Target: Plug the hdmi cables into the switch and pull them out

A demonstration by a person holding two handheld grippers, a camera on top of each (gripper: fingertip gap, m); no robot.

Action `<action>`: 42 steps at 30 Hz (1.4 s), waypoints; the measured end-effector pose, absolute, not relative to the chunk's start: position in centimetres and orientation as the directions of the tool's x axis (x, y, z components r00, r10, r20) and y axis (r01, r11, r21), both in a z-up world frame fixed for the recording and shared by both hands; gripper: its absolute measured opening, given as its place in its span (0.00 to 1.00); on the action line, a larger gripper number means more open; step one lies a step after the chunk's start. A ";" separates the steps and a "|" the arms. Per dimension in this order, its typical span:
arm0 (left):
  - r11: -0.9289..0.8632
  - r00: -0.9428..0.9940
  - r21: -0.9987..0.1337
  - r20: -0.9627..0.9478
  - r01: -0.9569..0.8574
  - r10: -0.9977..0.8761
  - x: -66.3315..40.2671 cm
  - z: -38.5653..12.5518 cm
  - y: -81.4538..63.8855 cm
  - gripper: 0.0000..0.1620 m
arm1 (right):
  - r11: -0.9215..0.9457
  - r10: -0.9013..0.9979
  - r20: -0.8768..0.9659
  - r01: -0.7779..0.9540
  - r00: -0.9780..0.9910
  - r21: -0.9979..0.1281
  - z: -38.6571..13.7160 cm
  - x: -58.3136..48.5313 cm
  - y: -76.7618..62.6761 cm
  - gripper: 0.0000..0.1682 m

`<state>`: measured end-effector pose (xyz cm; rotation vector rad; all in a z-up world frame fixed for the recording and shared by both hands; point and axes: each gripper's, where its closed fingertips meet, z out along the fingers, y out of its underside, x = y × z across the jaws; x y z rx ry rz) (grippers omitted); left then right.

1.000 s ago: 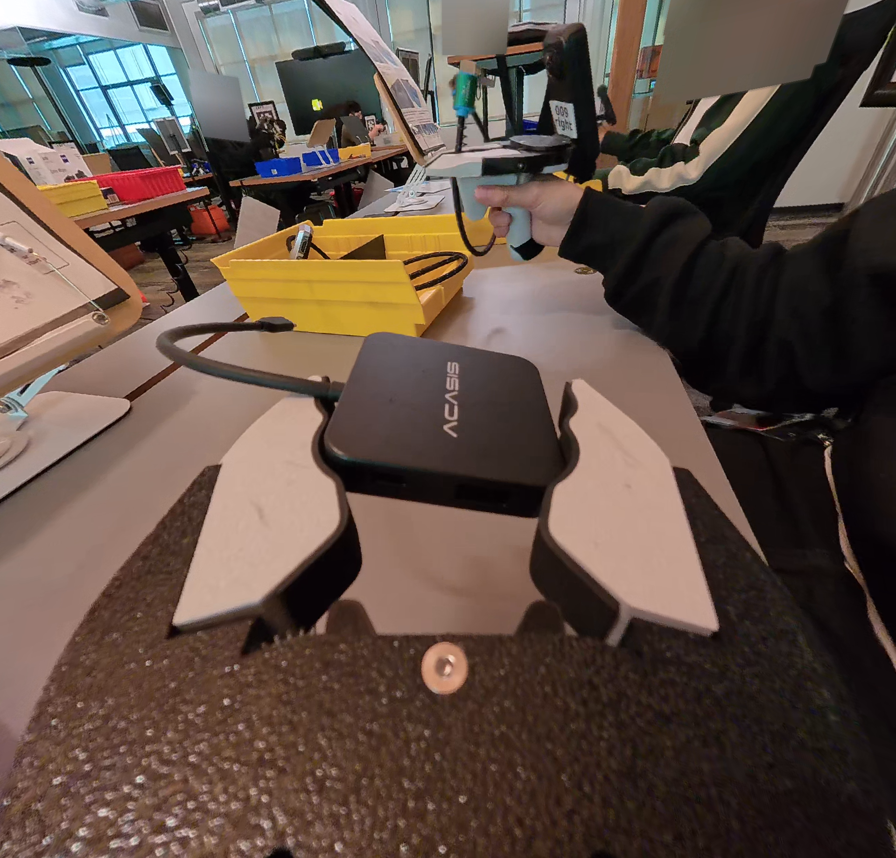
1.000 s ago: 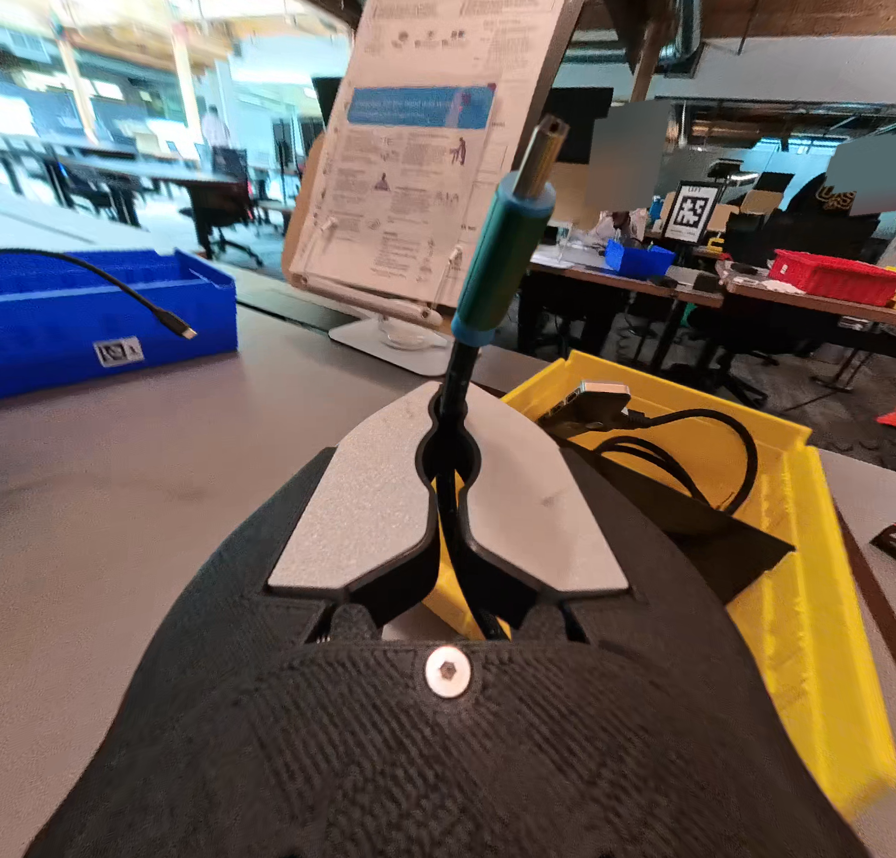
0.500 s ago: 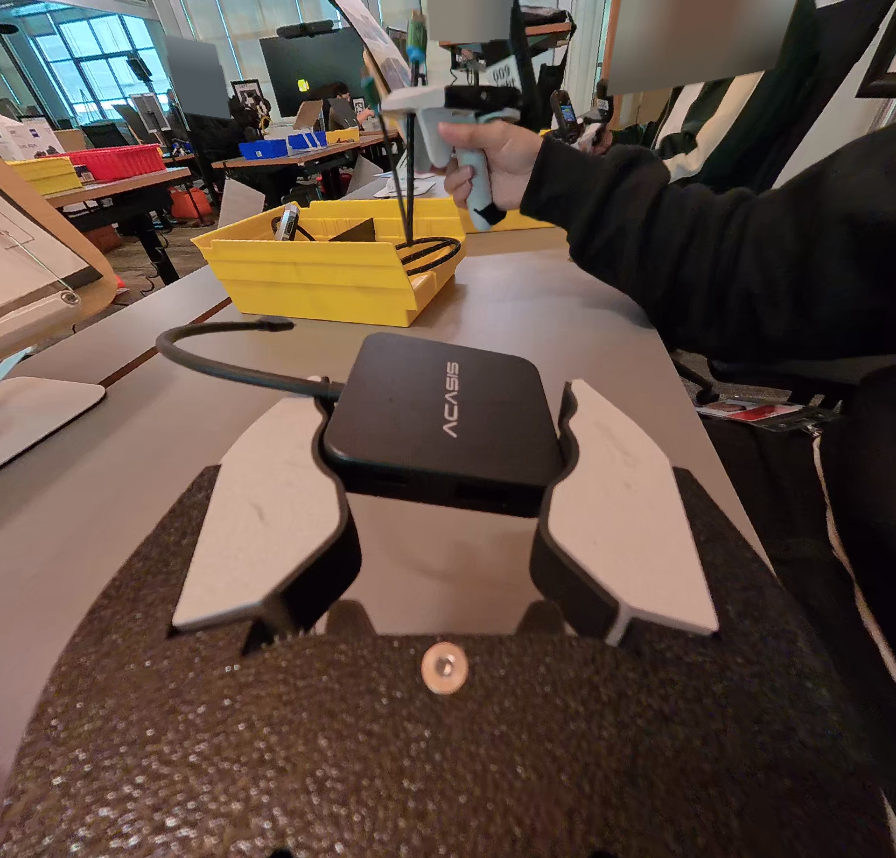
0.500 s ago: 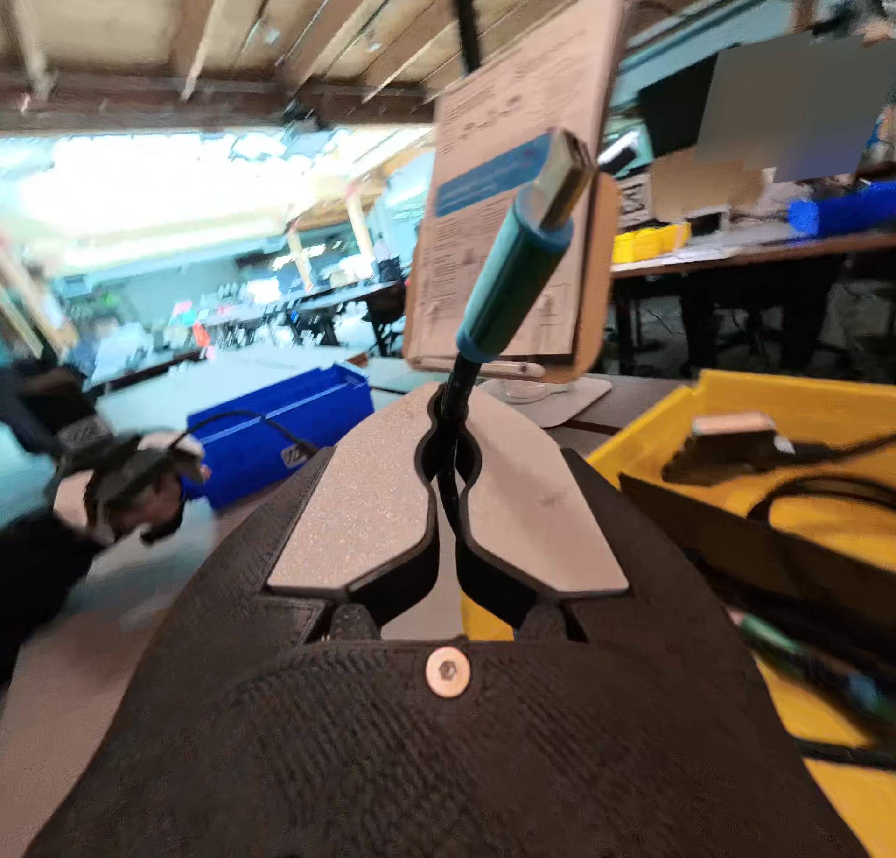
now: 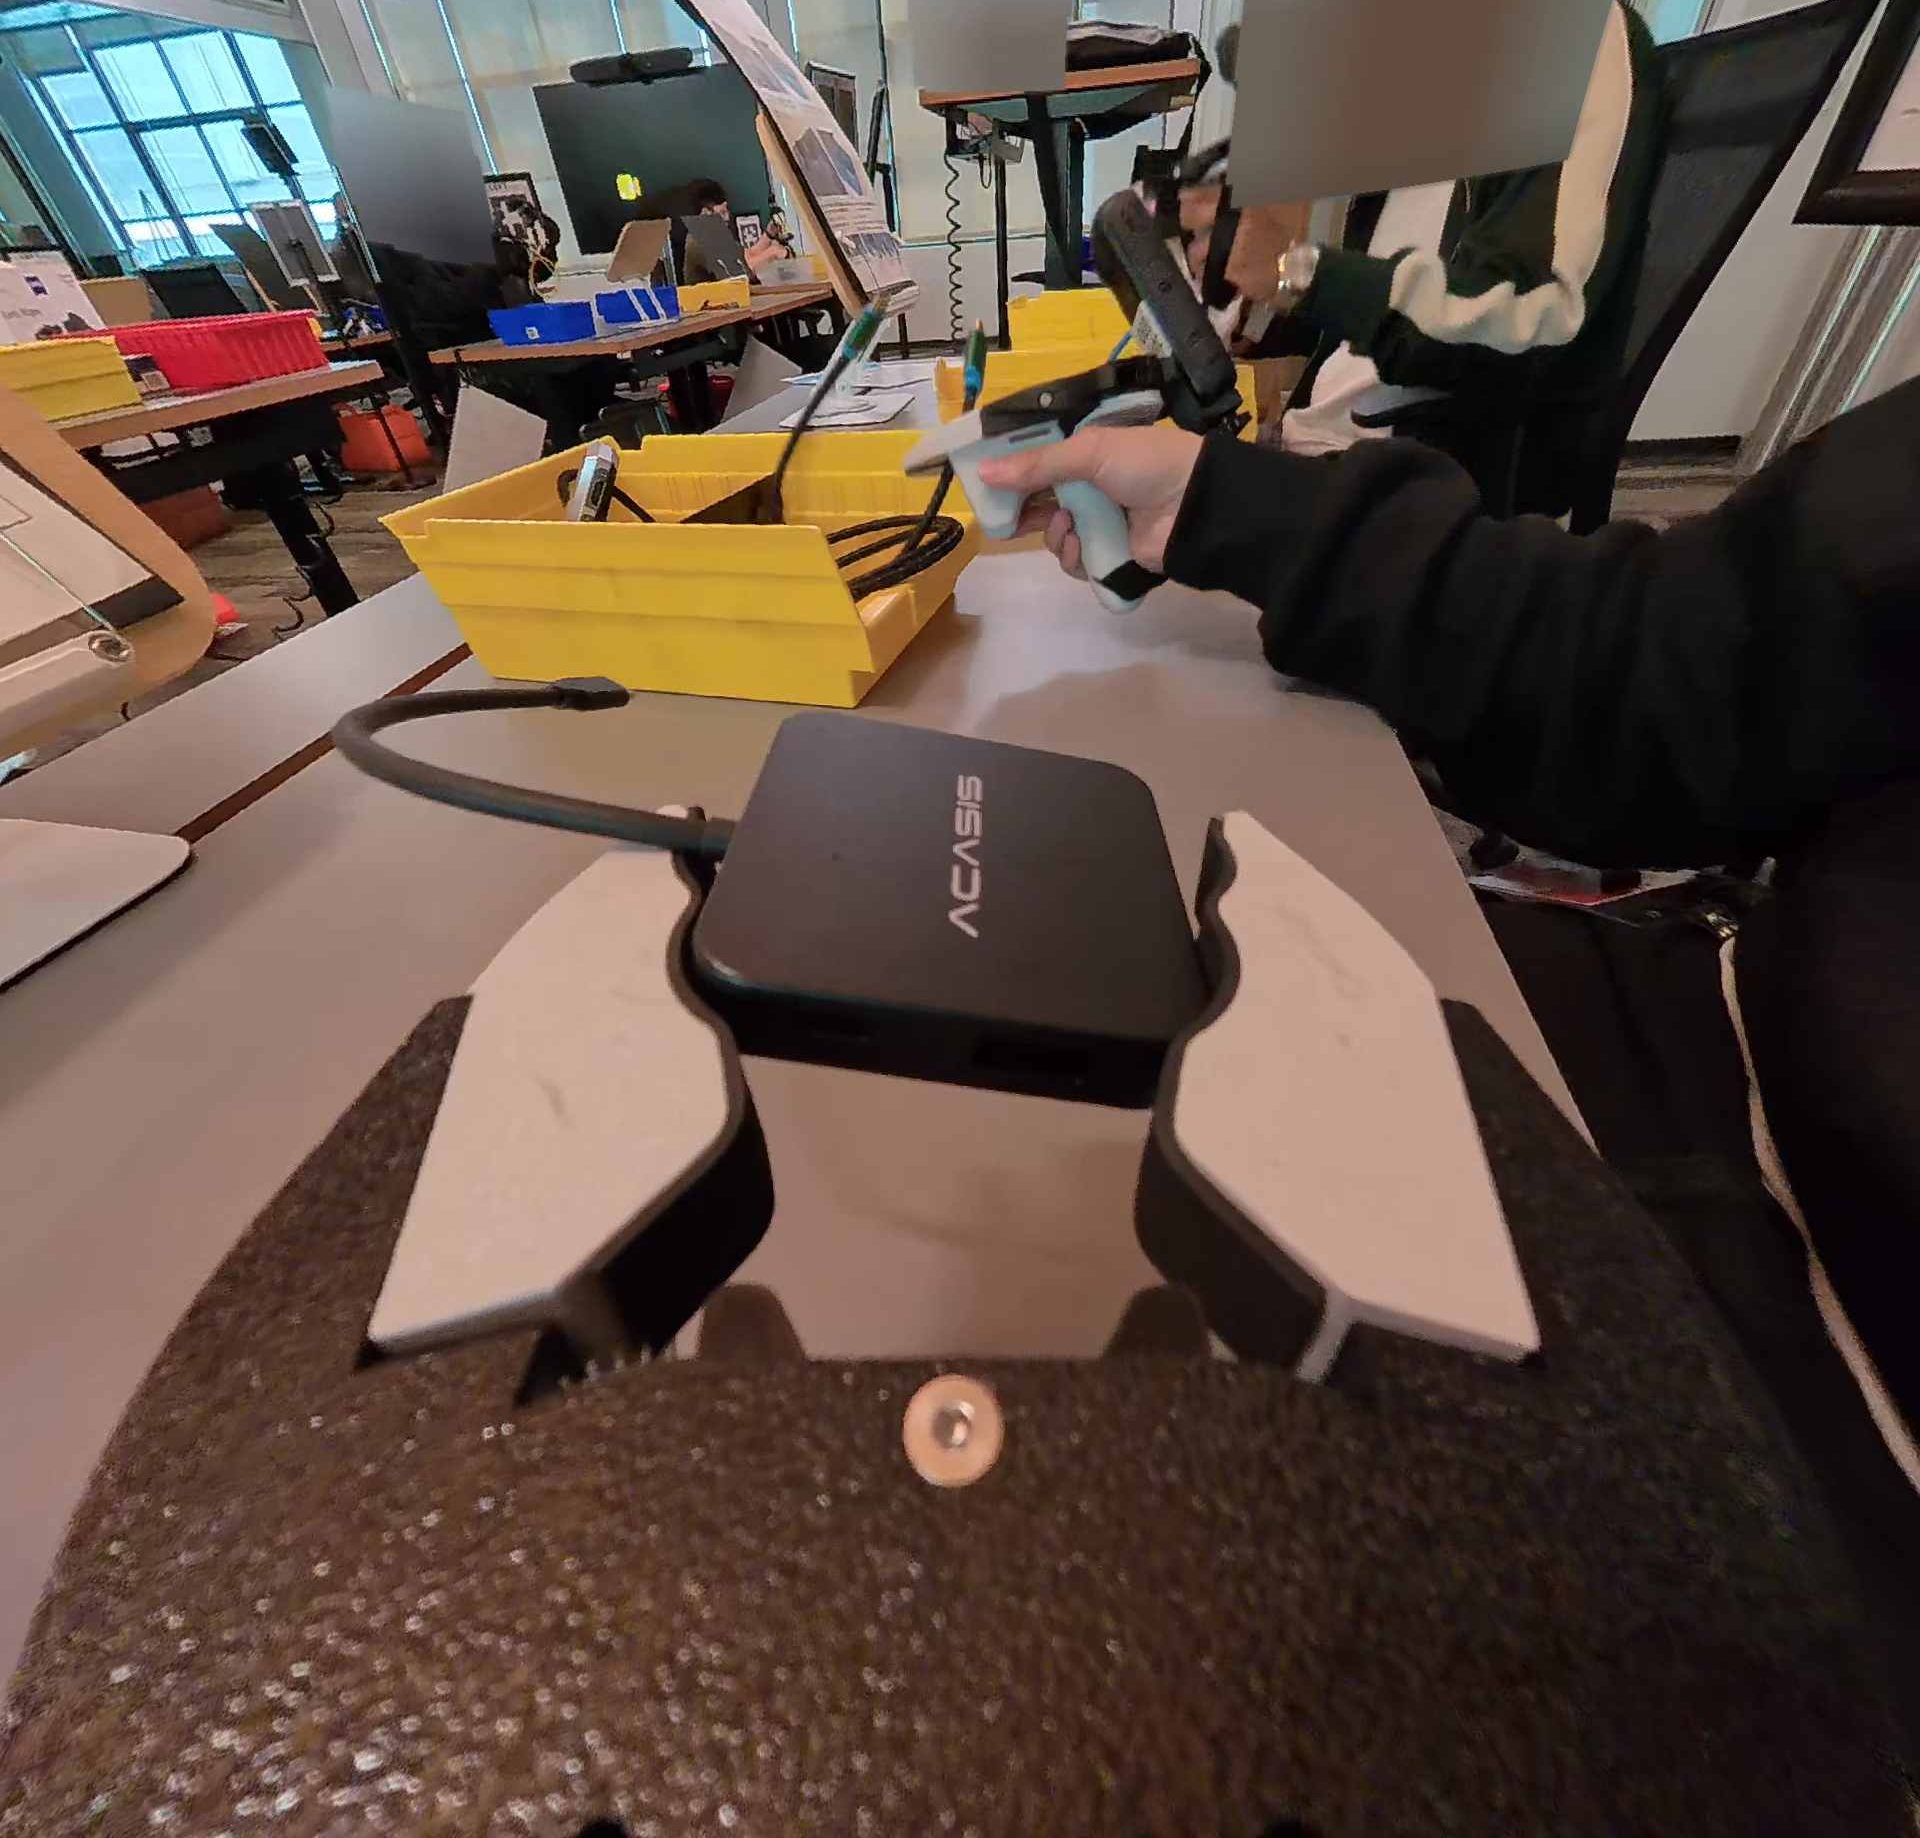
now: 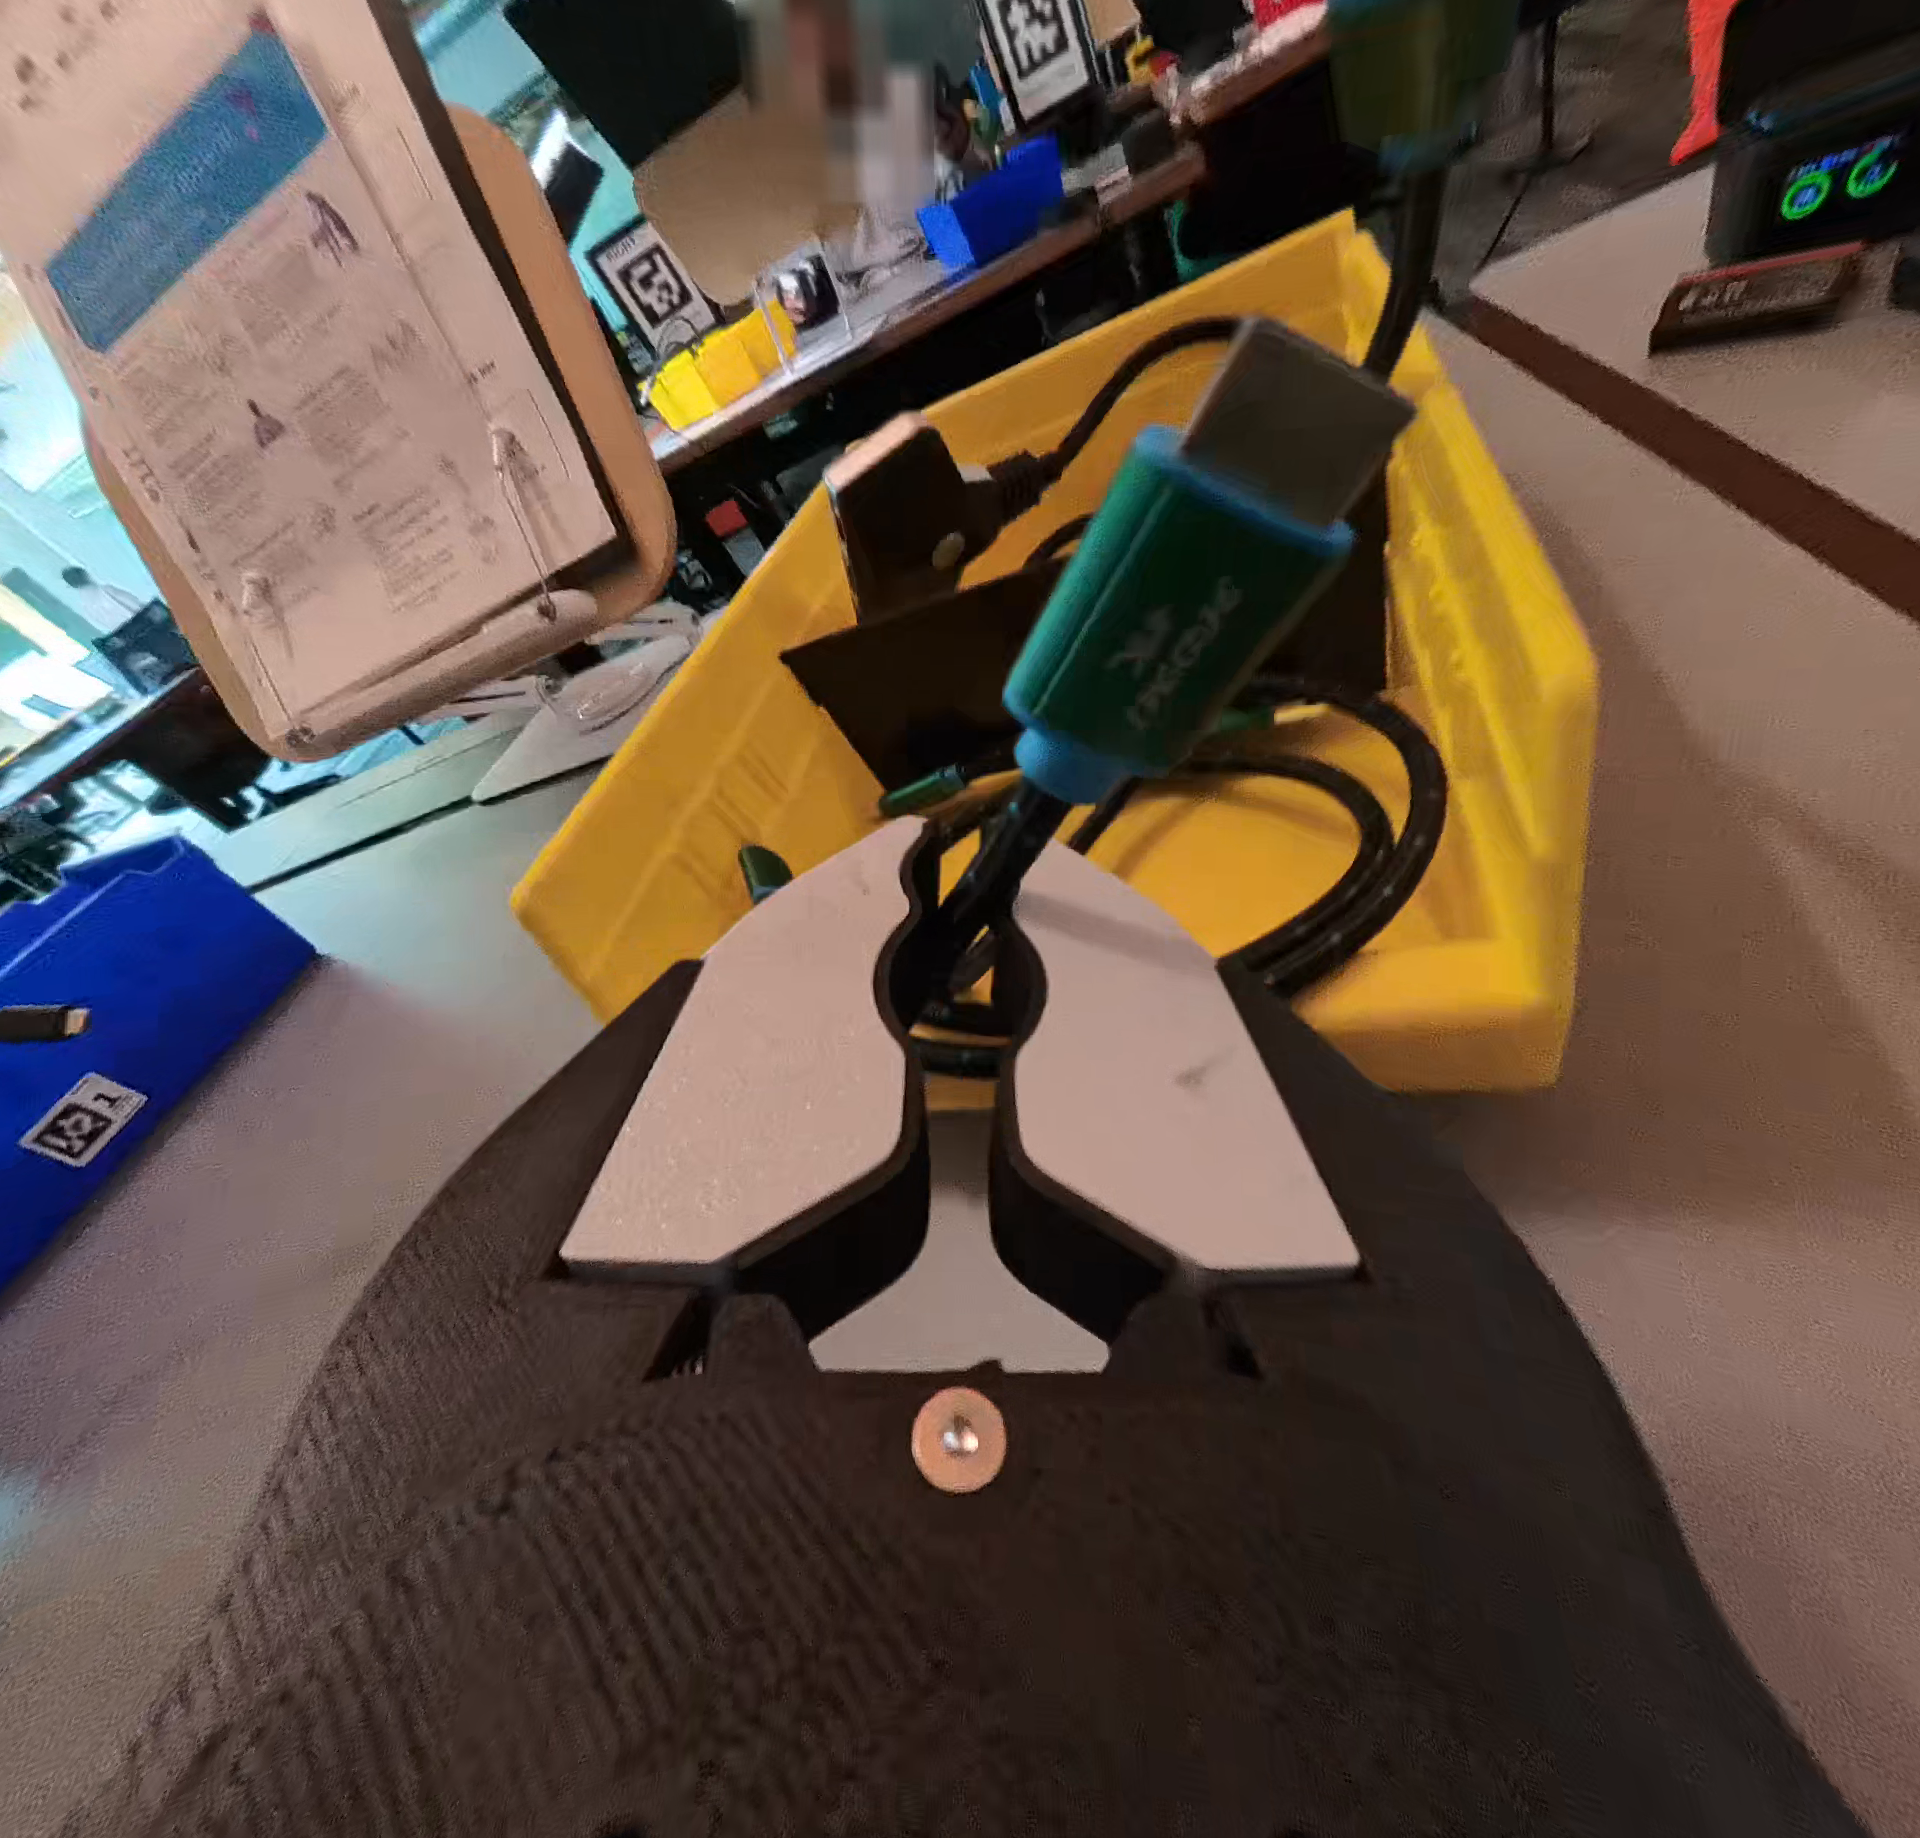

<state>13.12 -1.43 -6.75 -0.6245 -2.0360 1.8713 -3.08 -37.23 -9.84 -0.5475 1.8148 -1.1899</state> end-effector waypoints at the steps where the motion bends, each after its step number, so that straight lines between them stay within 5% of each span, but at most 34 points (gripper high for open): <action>1: 0.057 -0.858 -0.992 -0.068 0.113 0.509 13.0 -6.8 -1.5 0.54 | 0.460 -0.738 -0.440 0.095 -0.512 -0.883 -10.2 -2.7 -36.9 0.03; 5: 0.060 -0.855 -0.992 -0.066 0.112 0.515 12.8 -7.0 -1.6 0.54 | 0.535 -0.761 -0.574 0.208 -0.304 -0.819 -7.2 0.3 -34.8 0.00; 9: 0.068 -0.852 -0.992 -0.058 0.109 0.520 12.7 -7.3 -1.8 0.54 | 0.807 -0.486 -0.842 0.490 0.232 -0.331 -1.8 1.0 -35.1 0.00; 13: 0.069 -0.847 -0.991 -0.062 0.115 0.528 12.4 -7.4 -1.8 0.54 | 0.847 -0.366 -0.860 0.509 0.355 -0.150 -2.9 2.0 -35.4 0.00; 17: 0.063 -0.848 -0.993 -0.055 0.104 0.527 12.5 -7.2 -1.7 0.54 | 0.789 -0.501 -0.860 0.359 -0.096 -0.499 -7.8 3.2 -34.8 0.13; 20: 0.061 -0.848 -0.993 -0.054 0.101 0.527 12.6 -7.2 -1.6 0.54 | 0.612 -0.681 -0.587 0.100 -0.438 -0.784 -10.2 1.9 -34.8 0.22; 22: 0.062 -0.847 -0.993 -0.052 0.100 0.529 12.6 -7.3 -1.7 0.54 | 0.528 -0.707 -0.424 -0.023 -0.566 -0.849 -10.7 0.7 -35.1 0.34; 23: 0.062 -0.847 -0.993 -0.054 0.102 0.529 12.6 -7.3 -1.7 0.54 | 0.507 -0.713 -0.352 -0.098 -0.606 -0.857 -11.1 0.0 -35.1 0.41; 29: 0.055 -0.848 -0.993 -0.061 0.105 0.527 12.6 -7.1 -1.6 0.54 | 0.328 -0.840 -0.024 -0.471 -0.542 -0.819 -11.3 -3.2 -33.1 0.47; 32: 0.057 -0.846 -0.993 -0.061 0.107 0.530 12.4 -7.1 -1.7 0.54 | 0.301 -0.810 0.047 -0.484 -0.584 -0.822 -11.3 -4.5 -34.1 0.58; 35: 0.062 -0.842 -0.992 -0.057 0.107 0.536 12.1 -7.3 -1.8 0.54 | 0.438 -0.815 -0.108 -0.482 -0.570 -0.759 -13.8 -3.8 -33.4 0.48; 39: 0.069 -0.836 -0.991 -0.062 0.119 0.546 11.7 -7.6 -2.0 0.54 | 0.657 -0.685 -0.592 -0.009 -0.425 -0.754 -9.5 -0.9 -33.5 0.49; 40: 0.069 -0.834 -0.990 -0.062 0.119 0.548 11.6 -7.6 -2.0 0.54 | 0.714 -0.628 -0.707 0.119 -0.326 -0.690 -7.8 -0.8 -33.7 0.45; 42: 0.072 -0.834 -0.990 -0.061 0.119 0.548 11.6 -7.7 -2.0 0.54 | 0.716 -0.638 -0.683 0.055 -0.356 -0.696 -8.3 -1.6 -33.9 0.25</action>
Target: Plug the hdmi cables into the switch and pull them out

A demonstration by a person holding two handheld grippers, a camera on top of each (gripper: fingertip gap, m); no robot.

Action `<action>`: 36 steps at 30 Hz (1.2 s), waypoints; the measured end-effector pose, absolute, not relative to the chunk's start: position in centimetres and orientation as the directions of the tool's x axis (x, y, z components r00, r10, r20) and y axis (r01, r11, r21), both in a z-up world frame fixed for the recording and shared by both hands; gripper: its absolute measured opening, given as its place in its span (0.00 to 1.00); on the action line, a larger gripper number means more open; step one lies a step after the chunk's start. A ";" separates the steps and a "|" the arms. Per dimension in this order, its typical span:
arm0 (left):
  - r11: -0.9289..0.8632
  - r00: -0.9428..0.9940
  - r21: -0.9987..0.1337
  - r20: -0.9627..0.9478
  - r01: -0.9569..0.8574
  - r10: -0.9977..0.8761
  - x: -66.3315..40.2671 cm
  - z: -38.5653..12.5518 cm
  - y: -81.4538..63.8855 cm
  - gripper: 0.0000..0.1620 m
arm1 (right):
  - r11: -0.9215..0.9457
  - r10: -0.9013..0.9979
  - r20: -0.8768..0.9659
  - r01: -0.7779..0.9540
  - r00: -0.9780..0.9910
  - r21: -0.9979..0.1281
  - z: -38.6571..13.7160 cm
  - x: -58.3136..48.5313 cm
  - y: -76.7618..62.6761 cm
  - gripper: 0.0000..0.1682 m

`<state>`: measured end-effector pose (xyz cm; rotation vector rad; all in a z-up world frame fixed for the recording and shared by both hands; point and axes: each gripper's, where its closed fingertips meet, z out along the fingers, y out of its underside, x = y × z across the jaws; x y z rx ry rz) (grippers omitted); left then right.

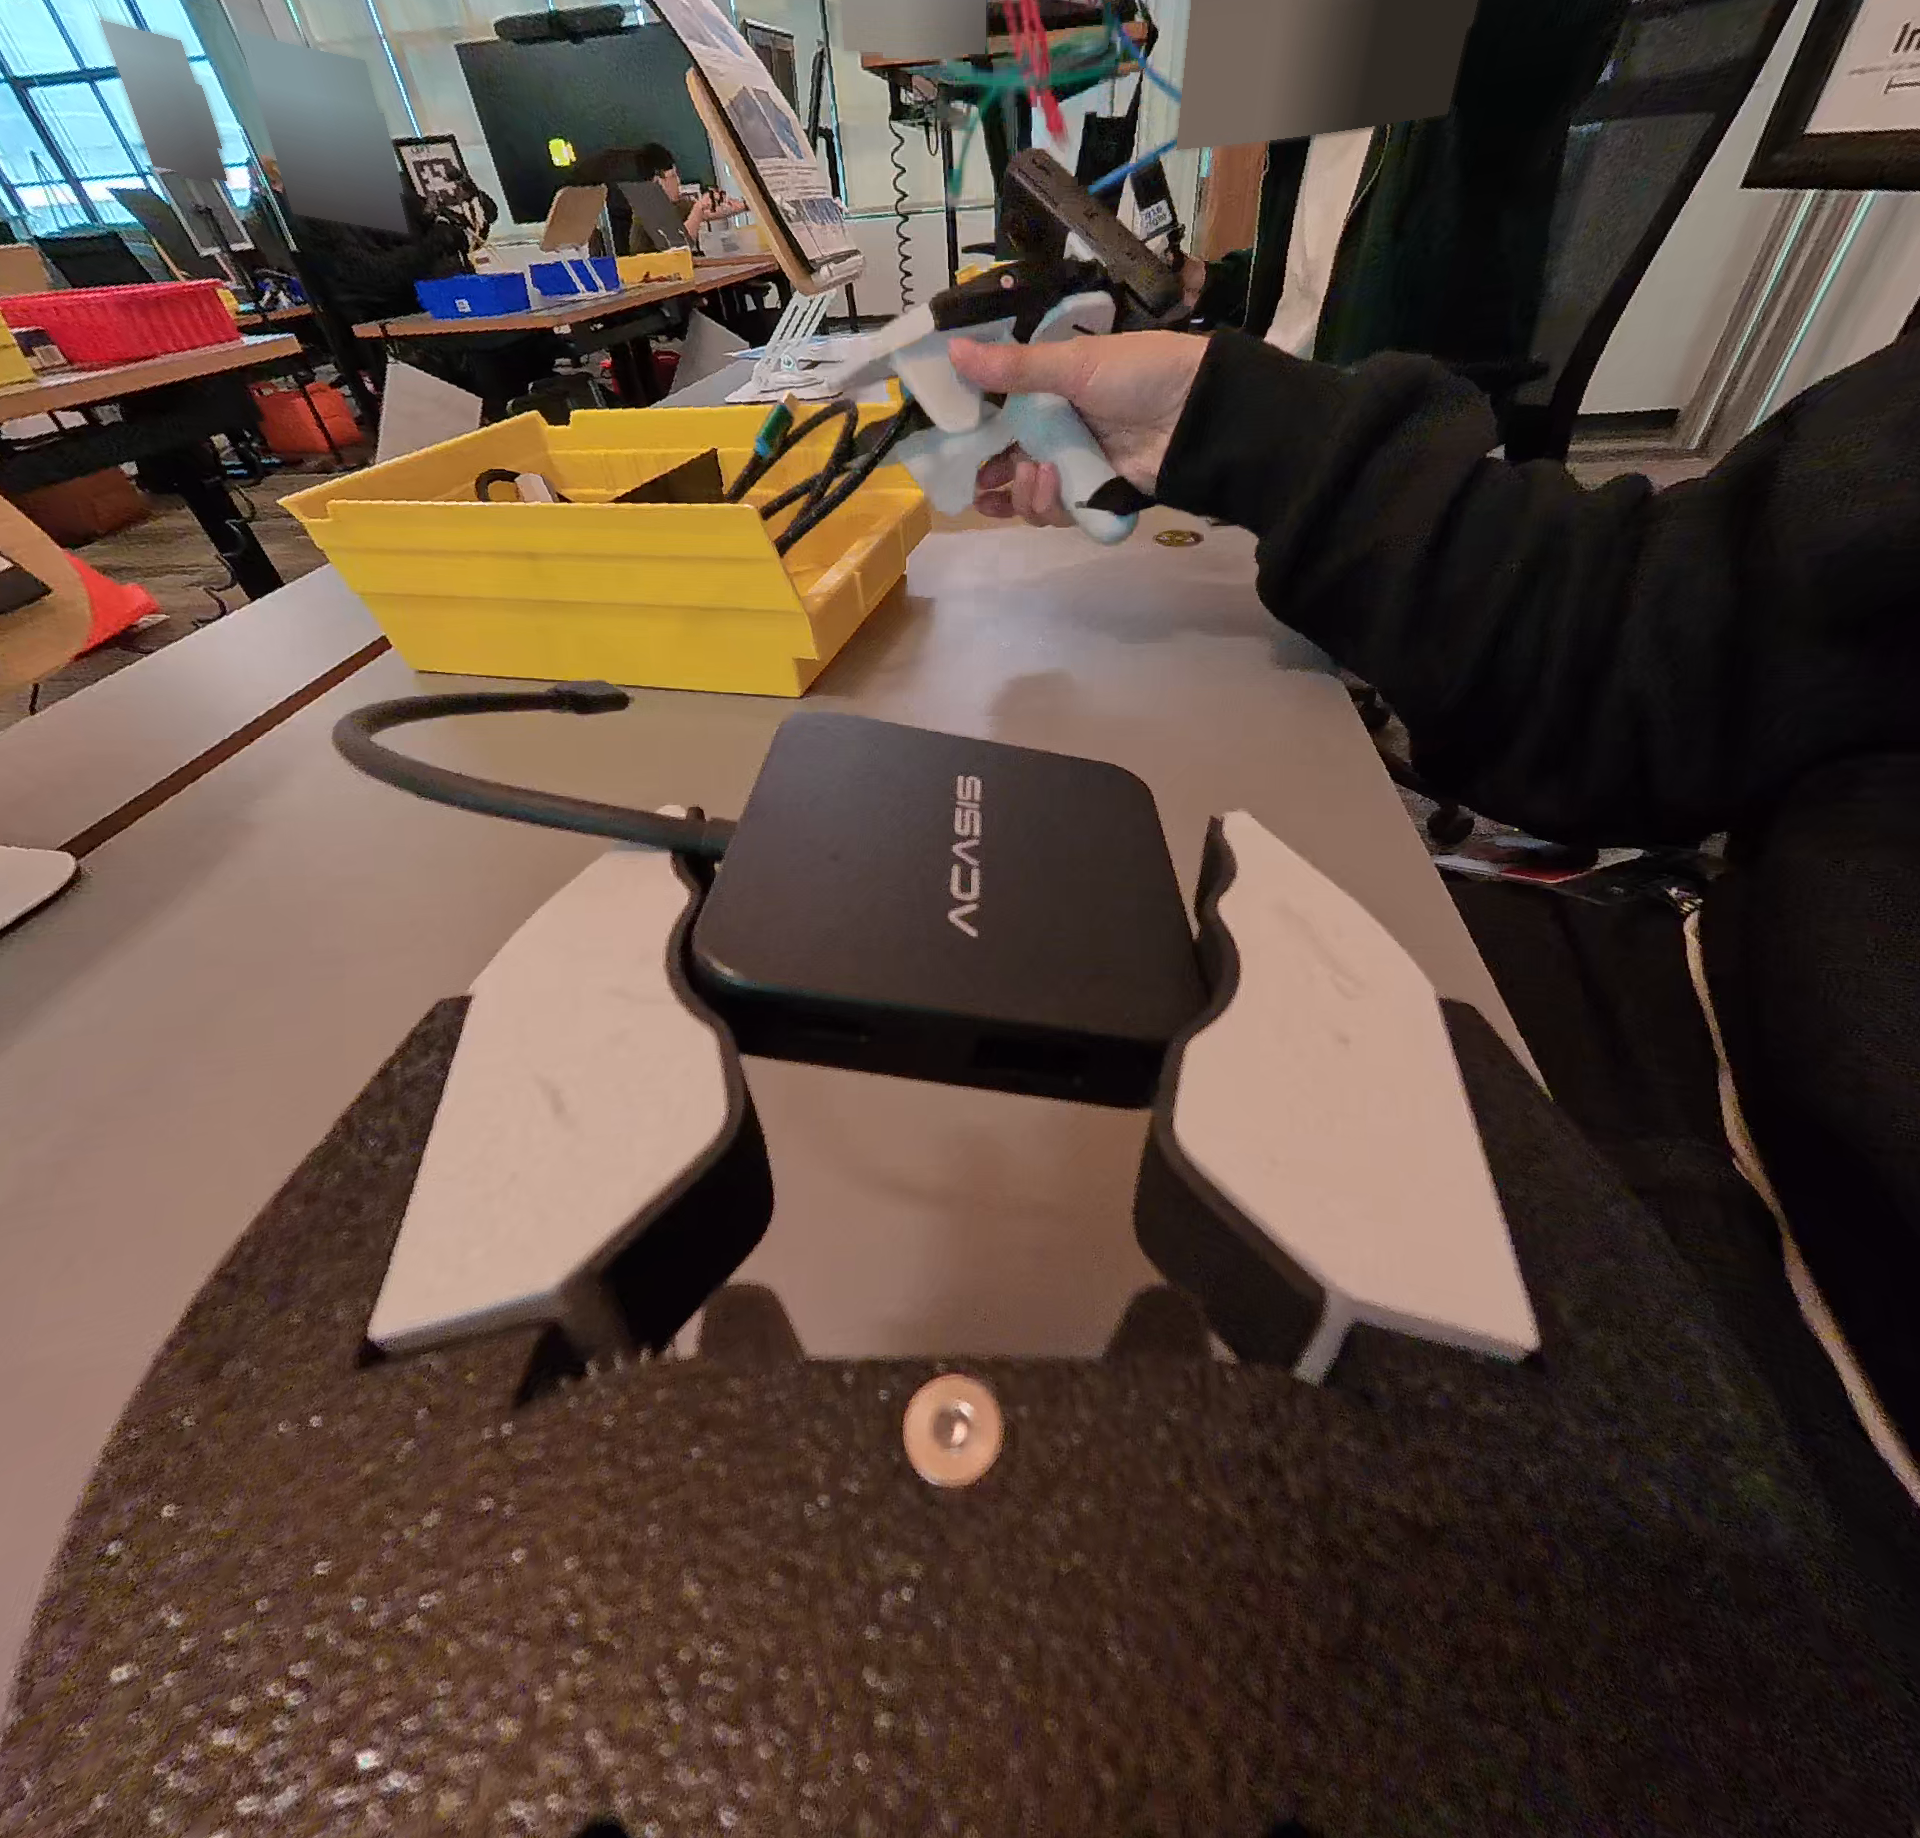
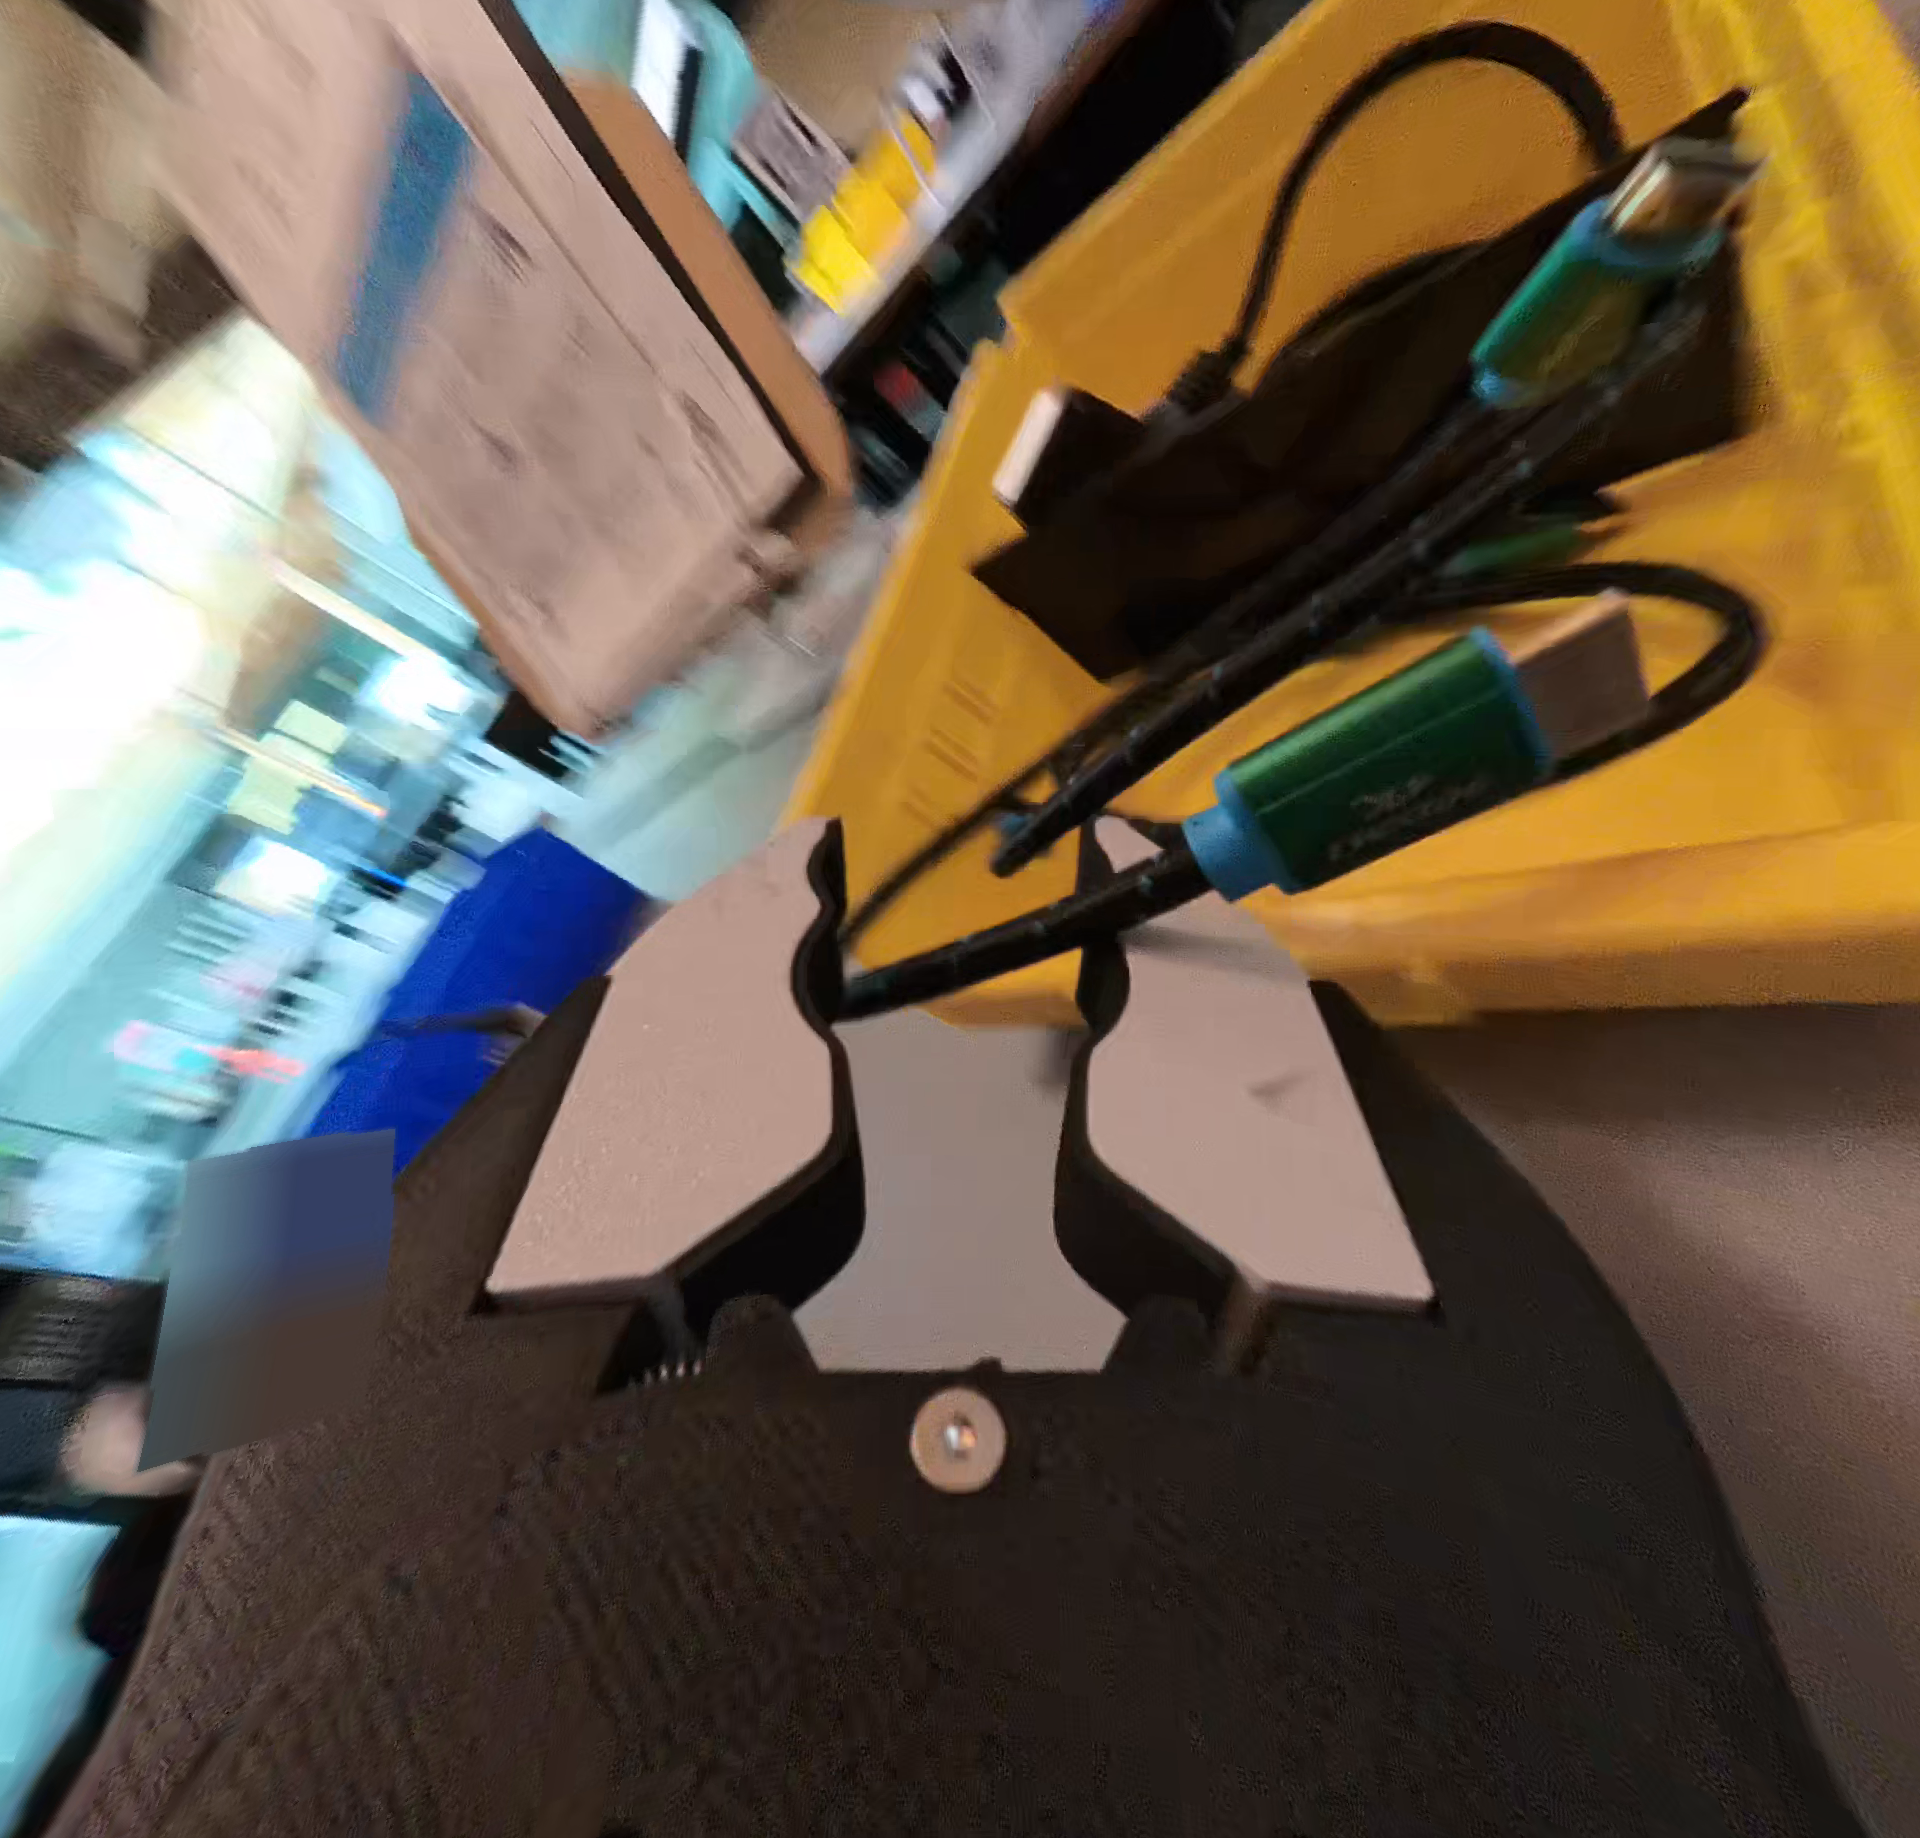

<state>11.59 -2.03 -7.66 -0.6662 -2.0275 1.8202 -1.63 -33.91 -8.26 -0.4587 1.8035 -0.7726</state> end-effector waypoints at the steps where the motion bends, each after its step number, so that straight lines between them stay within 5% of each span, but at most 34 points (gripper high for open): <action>1: 0.073 -0.835 -0.990 -0.059 0.118 0.547 11.6 -7.7 -2.0 0.54 | 0.672 -0.669 -0.587 -0.035 -0.456 -0.739 -9.3 -2.4 -34.2 0.29; 3: 0.072 -0.835 -0.991 -0.053 0.110 0.548 11.7 -7.7 -2.0 0.54 | 0.599 -0.694 -0.421 -0.145 -0.584 -0.787 -9.8 -3.8 -34.6 0.46; 6: 0.078 -0.830 -0.992 -0.036 0.096 0.557 11.6 -7.9 -2.1 0.54 | 0.505 -0.714 -0.236 -0.252 -0.659 -0.825 -10.1 -4.7 -35.0 0.39; 12: 0.096 -0.817 -0.988 -0.046 0.123 0.574 11.1 -8.3 -2.1 0.54 | 0.524 -0.752 -0.051 -0.549 -0.657 -0.651 -15.6 -5.8 -34.2 0.40; 17: 0.098 -0.820 -0.989 -0.033 0.108 0.572 11.3 -8.3 -2.1 0.54 | 0.352 -0.803 0.108 -0.611 -0.587 -0.709 -14.2 -5.7 -34.8 0.41; 20: 0.099 -0.818 -0.989 -0.031 0.107 0.575 11.2 -8.4 -2.2 0.54 | 0.415 -0.794 -0.050 -0.482 -0.606 -0.772 -13.4 -4.6 -34.5 0.52; 23: 0.104 -0.816 -0.988 -0.035 0.115 0.578 11.0 -8.5 -2.2 0.54 | 0.581 -0.694 -0.408 -0.127 -0.593 -0.804 -10.5 -2.9 -34.7 0.62; 27: 0.105 -0.816 -0.988 -0.032 0.113 0.577 11.0 -8.5 -2.2 0.54 | 0.699 -0.530 -0.733 0.269 -0.428 -0.663 -7.3 -2.4 -35.5 0.68; 29: 0.106 -0.818 -0.988 -0.029 0.109 0.575 11.1 -8.5 -2.2 0.54 | 0.724 -0.468 -0.788 0.337 -0.401 -0.602 -7.4 -2.7 -35.9 0.67; 33: 0.111 -0.816 -0.989 -0.015 0.096 0.577 11.1 -8.5 -2.2 0.54 | 0.711 -0.378 -0.780 0.383 -0.498 -0.589 -8.4 -4.1 -37.6 0.48; 36: 0.115 -0.813 -0.989 -0.008 0.092 0.582 10.9 -8.6 -2.3 0.54 | 0.704 -0.338 -0.750 0.376 -0.569 -0.602 -8.4 -4.0 -38.8 0.47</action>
